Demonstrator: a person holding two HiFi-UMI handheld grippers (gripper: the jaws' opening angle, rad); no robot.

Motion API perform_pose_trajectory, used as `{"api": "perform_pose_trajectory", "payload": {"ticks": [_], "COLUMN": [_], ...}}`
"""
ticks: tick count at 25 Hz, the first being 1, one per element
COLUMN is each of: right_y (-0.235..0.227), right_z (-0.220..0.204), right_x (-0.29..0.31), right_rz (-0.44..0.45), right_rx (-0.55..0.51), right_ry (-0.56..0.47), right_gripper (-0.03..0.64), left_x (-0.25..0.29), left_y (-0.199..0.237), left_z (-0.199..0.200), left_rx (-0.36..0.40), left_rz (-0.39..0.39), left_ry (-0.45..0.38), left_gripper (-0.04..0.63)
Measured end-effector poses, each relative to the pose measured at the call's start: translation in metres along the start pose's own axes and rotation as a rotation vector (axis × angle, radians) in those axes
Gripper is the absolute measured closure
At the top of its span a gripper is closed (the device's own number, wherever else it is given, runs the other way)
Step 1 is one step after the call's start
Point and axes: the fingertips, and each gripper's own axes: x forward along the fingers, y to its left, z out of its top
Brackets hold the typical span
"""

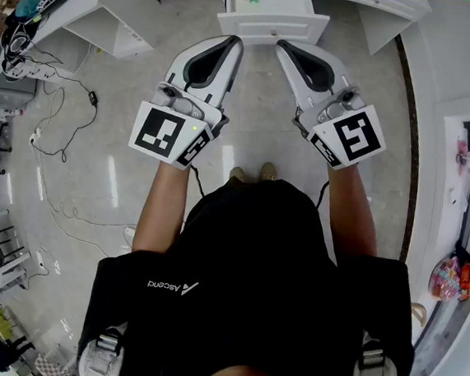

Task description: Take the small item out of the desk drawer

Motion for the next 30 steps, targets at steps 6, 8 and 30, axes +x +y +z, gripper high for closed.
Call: {"api": "perform_pose_trajectory", "payload": {"ticks": [6,8,30], "right_y": [-0.018,-0.026,-0.113], "right_z": [-0.004,-0.006,-0.049], "right_x": [-0.006,-0.007,0.036], "right_rz": [0.007,0.009,0.102], "right_rx": [0.024,0.026,-0.015], "right_ry": [-0.016,-0.018,0.027], "right_gripper": [0.615,0.615,0.614], "left_x": [0.015,0.021,0.089], "left_y": [0.0,0.001,0.063], "left_z": [-0.007,-0.009,-0.038], "left_rx": [0.001,0.003,0.021], "left_rz": [0.014,0.021,0.156], "left_ry": [0.003,0.008,-0.004], "left_gripper": [0.597,0.597,0.597]}}
